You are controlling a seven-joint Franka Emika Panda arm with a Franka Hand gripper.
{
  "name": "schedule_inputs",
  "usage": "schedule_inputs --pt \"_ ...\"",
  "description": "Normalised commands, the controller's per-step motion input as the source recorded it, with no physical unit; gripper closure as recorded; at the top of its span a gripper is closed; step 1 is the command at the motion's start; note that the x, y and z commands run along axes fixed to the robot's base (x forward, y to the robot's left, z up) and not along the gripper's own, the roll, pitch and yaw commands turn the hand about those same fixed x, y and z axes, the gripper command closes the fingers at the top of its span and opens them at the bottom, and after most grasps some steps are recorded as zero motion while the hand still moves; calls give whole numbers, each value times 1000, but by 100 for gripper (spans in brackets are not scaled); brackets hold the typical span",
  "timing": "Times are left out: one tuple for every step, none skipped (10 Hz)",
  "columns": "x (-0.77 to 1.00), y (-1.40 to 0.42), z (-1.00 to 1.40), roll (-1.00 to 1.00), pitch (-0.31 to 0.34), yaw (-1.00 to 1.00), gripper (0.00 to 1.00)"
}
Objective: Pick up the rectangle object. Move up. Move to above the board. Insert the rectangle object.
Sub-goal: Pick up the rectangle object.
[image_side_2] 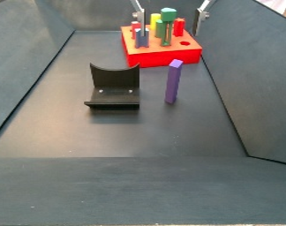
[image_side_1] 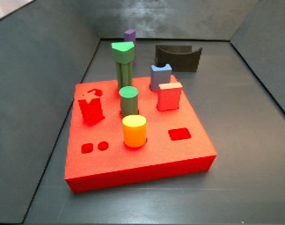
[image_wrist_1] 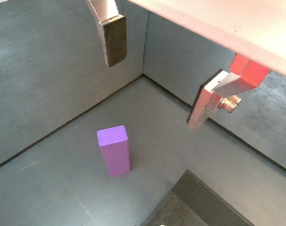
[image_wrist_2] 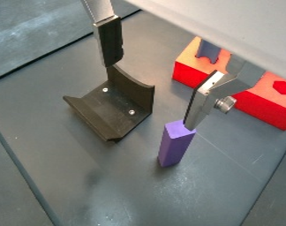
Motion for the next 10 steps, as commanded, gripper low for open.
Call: schedule_inputs --pt "-89 -200 0 17 0 94 0" --pt "-34 -9 -80 -107 -29 86 0" --pt "-263 -420 -20 -36 0 640 0" --pt "-46 -34 0 -11 0 1000 0" --pt "-34 -23 0 0 -11 1000 0" --pt "-29 -14 0 0 -37 1000 0" --pt "-23 -11 -23 0 -43 1000 0" --pt "0 -9 -131 -21 0 1000 0" --pt "0 -9 -151 -14 0 1000 0" --pt "0 -3 -200 -3 0 1000 0"
